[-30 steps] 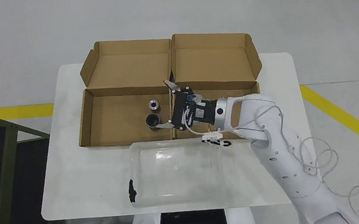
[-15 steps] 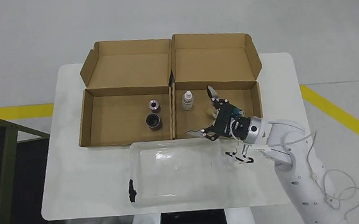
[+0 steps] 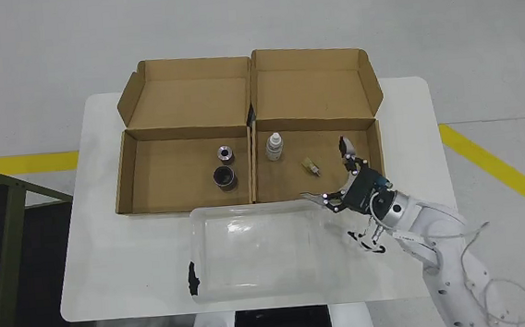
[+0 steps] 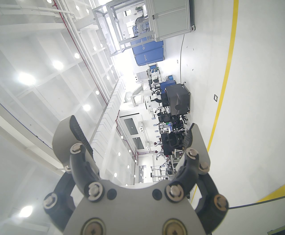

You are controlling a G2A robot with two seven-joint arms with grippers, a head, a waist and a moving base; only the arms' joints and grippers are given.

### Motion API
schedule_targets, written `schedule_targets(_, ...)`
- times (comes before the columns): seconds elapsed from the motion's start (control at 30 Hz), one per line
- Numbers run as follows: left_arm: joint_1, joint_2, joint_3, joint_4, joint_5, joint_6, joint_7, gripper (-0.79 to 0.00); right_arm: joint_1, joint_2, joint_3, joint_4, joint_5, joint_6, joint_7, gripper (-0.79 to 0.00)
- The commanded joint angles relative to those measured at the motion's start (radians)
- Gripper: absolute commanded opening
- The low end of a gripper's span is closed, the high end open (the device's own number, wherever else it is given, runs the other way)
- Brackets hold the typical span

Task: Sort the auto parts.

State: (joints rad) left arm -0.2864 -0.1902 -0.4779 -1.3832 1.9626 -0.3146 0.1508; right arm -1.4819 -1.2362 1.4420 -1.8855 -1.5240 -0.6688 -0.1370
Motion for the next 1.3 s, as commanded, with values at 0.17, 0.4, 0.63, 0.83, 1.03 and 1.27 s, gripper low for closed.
schedule_targets(0.17,0.000,0.000,0.000,0.000,0.000,0.000,0.000,0.000,-0.098,0.014,0.110,0.024,-0.006,0.069,-0.105,0.000)
schedule_targets(0.4,0.000,0.000,0.000,0.000,0.000,0.000,0.000,0.000,-0.182,0.025,0.229,0.030,0.027,0.122,-0.176,0.000)
schedule_targets(0.63,0.000,0.000,0.000,0.000,0.000,0.000,0.000,0.000,-0.237,0.032,0.306,0.037,0.042,0.163,-0.210,0.000)
schedule_targets(0.83,0.000,0.000,0.000,0.000,0.000,0.000,0.000,0.000,-0.260,0.037,0.343,0.034,0.033,0.168,-0.218,0.000)
schedule_targets(1.03,0.000,0.000,0.000,0.000,0.000,0.000,0.000,0.000,-0.270,0.041,0.350,0.038,0.038,0.157,-0.234,0.000)
schedule_targets(1.27,0.000,0.000,0.000,0.000,0.000,0.000,0.000,0.000,-0.270,0.041,0.350,0.038,0.038,0.157,-0.234,0.000)
